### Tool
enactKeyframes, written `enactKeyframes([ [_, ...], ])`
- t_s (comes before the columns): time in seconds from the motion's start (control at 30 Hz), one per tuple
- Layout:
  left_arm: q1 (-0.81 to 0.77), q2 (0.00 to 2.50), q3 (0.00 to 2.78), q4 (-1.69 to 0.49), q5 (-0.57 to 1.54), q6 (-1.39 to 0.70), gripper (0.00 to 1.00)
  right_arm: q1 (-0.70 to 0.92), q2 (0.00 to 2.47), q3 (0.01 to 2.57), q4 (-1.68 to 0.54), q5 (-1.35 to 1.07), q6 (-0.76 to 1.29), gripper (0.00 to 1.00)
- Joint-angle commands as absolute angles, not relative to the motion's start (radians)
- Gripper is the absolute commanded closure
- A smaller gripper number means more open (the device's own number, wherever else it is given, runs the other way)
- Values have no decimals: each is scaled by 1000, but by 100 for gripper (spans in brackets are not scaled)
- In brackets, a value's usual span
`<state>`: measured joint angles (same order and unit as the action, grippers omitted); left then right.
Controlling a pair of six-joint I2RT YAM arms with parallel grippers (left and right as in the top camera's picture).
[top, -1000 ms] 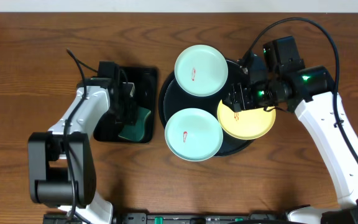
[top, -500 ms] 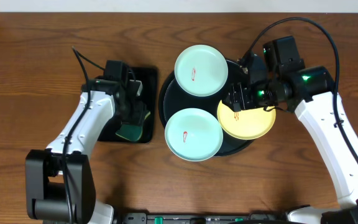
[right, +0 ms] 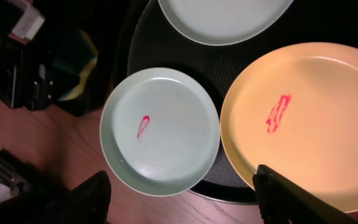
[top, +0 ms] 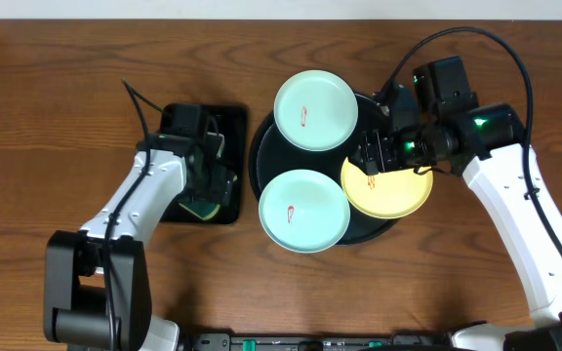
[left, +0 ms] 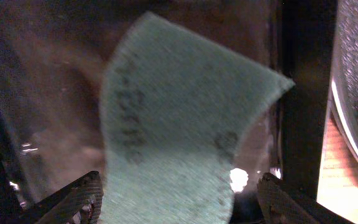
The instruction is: Clean dirty plates on tray and stack at the side
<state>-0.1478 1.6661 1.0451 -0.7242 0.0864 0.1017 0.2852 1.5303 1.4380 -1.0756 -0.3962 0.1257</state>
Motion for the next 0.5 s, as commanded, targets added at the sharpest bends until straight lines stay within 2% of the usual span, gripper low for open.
enactKeyframes([
  [0.0,-150,1666,1031,-723,70,101,19,295,1511,1451,-1073,-408,134,27],
  [0.17,-150,1666,1015,-709,70,105,19,295,1511,1451,-1074,-409,134,27],
  [0.37,-150,1667,923,-593,67,118,19,295,1511,1451,-1074,-409,134,27],
  [0.47,-150,1667,898,-569,67,119,23,295,1511,1451,-1074,-408,134,27],
])
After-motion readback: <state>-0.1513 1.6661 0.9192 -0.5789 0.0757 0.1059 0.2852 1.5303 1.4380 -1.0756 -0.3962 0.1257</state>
